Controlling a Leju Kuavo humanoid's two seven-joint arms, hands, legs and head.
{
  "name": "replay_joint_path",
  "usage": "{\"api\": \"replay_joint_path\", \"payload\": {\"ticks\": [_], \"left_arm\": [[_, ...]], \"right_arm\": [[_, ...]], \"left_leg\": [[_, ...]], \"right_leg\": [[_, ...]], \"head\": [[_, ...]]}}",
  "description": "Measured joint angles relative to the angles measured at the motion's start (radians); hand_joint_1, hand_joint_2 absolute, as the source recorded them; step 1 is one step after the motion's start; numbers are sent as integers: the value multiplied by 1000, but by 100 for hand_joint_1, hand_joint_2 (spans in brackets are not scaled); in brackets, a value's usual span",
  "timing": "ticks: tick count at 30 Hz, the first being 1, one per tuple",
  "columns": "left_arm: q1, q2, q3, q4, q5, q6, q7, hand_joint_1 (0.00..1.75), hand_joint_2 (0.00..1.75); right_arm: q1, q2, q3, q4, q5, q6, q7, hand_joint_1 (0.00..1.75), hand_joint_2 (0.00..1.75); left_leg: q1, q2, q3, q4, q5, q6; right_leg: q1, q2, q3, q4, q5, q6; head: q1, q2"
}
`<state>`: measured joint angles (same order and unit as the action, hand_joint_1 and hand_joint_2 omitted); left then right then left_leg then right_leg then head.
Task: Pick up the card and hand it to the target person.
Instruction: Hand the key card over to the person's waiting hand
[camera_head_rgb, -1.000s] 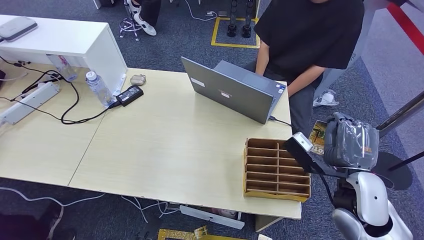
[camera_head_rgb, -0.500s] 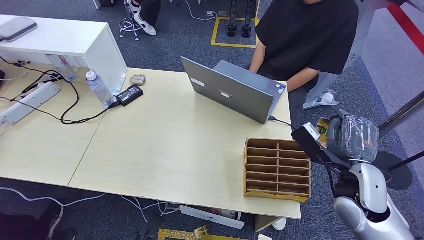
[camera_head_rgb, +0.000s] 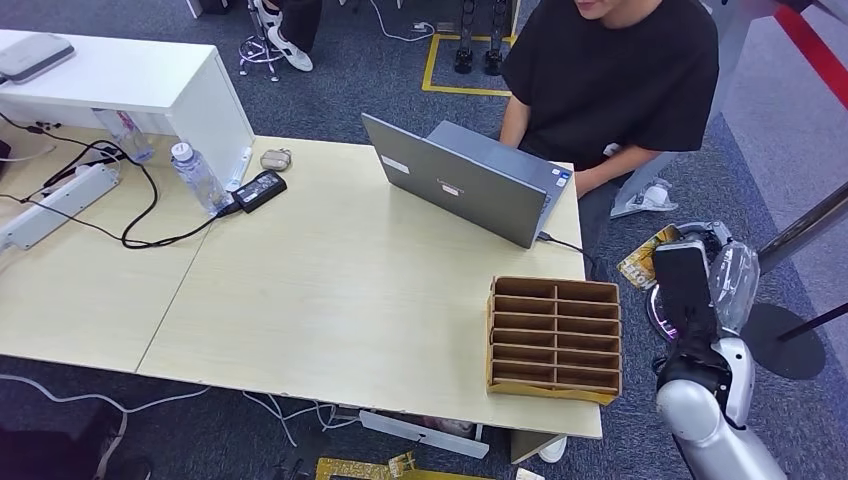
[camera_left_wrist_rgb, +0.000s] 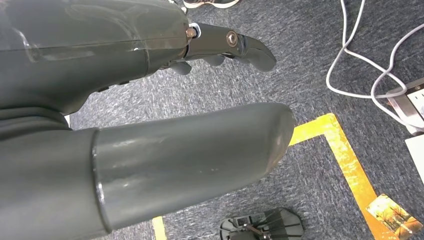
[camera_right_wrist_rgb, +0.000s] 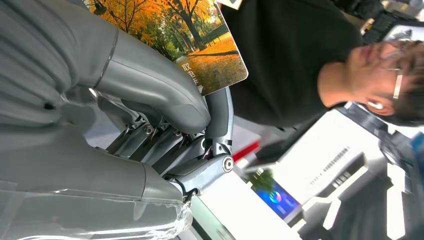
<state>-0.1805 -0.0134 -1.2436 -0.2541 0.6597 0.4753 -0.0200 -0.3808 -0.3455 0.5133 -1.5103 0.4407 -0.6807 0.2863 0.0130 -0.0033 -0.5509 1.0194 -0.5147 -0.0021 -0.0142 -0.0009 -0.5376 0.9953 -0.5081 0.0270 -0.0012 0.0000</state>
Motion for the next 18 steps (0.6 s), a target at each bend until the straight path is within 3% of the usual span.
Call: {"api": "replay_joint_path", "payload": {"ticks": [6,18], "left_arm": [[0,0,0,0,-8,0,7,0,0],[-8,0,-1,0,-18,-3,18,0,0]], "right_arm": [[24,74,-87,33,141,0,-45,175,175],[34,159,-192,110,291,0,-9,175,175]], "left_leg": [[0,0,0,0,0,0],[0,0,0,0,0,0]], "right_leg": [[0,0,0,0,0,0],[0,0,0,0,0,0]], "head": [[0,0],[0,0]]}}
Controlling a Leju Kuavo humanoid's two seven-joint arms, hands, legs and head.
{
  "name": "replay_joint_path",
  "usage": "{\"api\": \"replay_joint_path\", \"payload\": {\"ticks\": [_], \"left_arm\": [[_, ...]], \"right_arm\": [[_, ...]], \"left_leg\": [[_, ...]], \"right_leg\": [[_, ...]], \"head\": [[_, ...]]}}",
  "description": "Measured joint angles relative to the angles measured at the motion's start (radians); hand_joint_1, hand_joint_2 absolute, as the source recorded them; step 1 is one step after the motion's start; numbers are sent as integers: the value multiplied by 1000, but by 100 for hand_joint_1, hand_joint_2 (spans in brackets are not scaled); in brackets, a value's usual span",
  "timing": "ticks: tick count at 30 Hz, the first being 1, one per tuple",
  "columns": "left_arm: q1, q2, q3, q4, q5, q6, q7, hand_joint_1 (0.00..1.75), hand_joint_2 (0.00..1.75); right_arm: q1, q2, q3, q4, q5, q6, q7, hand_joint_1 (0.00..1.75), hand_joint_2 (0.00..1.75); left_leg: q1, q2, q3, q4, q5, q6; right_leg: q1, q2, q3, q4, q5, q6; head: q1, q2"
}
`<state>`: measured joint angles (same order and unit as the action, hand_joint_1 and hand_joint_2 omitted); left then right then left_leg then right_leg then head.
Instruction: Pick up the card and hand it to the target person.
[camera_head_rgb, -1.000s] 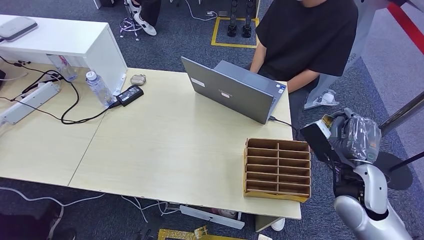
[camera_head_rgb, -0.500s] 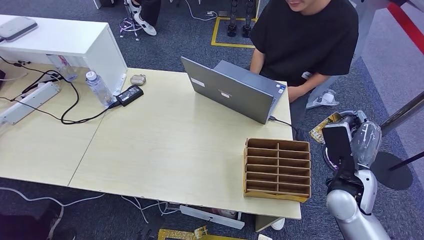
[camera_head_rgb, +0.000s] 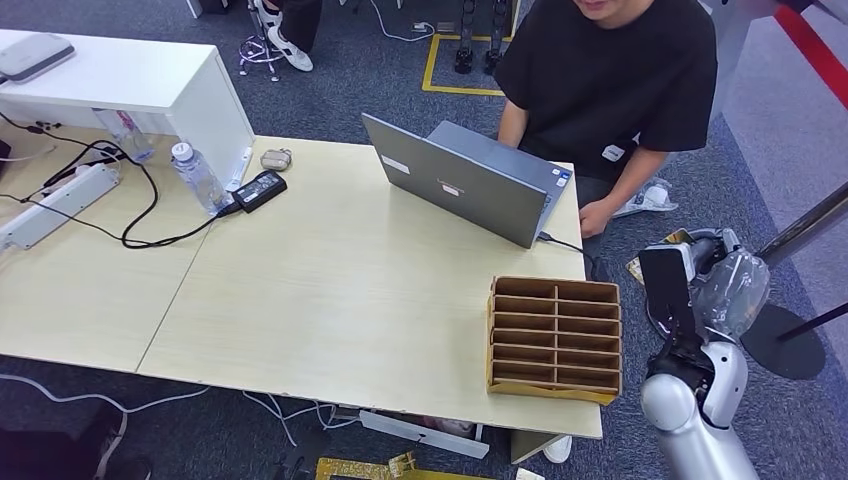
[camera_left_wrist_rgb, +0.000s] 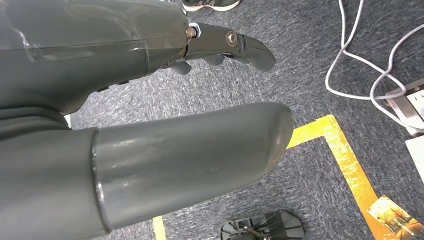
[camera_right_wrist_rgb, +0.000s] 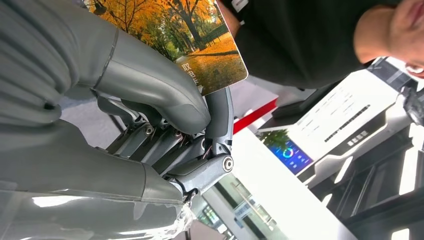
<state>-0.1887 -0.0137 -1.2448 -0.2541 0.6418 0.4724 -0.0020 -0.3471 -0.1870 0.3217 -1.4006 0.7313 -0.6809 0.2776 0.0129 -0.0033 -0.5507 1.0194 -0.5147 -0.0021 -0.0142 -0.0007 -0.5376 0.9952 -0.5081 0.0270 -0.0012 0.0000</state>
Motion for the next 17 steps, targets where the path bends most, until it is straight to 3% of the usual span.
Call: {"api": "replay_joint_path", "payload": {"ticks": [10,17], "left_arm": [[-5,-5,-3,0,-14,-6,11,0,0],[-9,-6,-3,0,-17,-9,16,0,0]], "right_arm": [[1,42,-57,48,163,0,24,175,175],[3,61,-87,72,208,0,28,175,175]], "left_leg": [[0,0,0,0,0,0],[0,0,0,0,0,0]], "right_leg": [[0,0,0,0,0,0],[0,0,0,0,0,0]], "head": [[0,0],[0,0]]}}
